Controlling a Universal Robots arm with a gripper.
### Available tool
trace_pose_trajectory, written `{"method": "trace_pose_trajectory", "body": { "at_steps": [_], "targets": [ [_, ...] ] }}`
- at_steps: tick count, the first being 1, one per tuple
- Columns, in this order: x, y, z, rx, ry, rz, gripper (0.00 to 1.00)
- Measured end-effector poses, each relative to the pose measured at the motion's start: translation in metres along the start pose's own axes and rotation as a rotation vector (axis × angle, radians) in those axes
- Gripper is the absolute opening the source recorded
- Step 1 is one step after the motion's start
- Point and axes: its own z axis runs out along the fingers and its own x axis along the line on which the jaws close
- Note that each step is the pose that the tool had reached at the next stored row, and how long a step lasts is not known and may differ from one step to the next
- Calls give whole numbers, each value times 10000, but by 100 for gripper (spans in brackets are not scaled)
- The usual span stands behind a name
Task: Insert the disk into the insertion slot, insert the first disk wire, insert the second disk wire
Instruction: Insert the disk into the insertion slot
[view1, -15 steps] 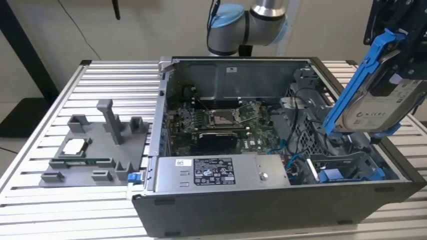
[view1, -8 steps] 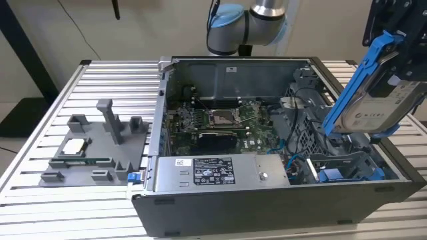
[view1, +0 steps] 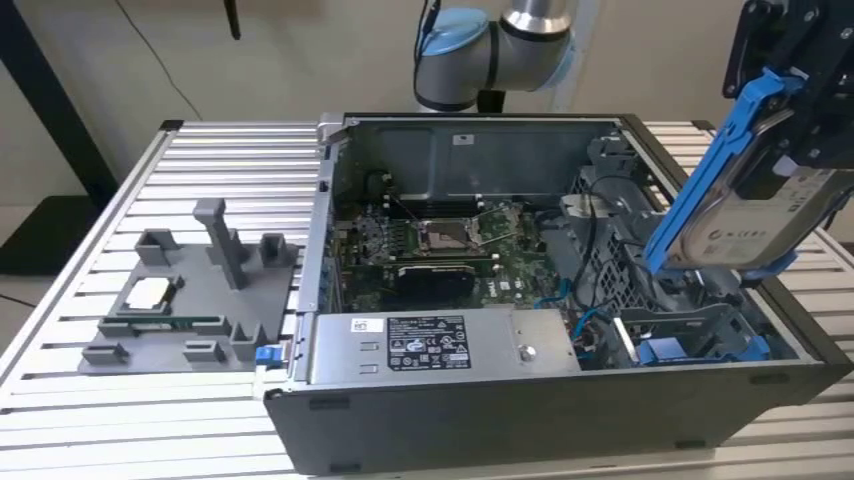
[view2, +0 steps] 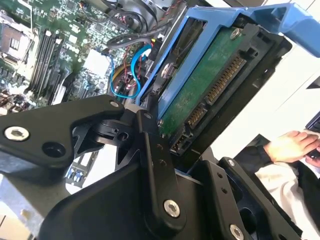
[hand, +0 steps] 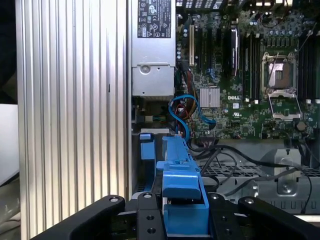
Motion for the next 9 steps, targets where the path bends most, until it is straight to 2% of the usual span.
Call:
{"method": "trace_pose_trajectory", "body": {
  "at_steps": [9],
  "targets": [
    [0, -2, 63, 16, 0, 0, 33]
  ]
}}
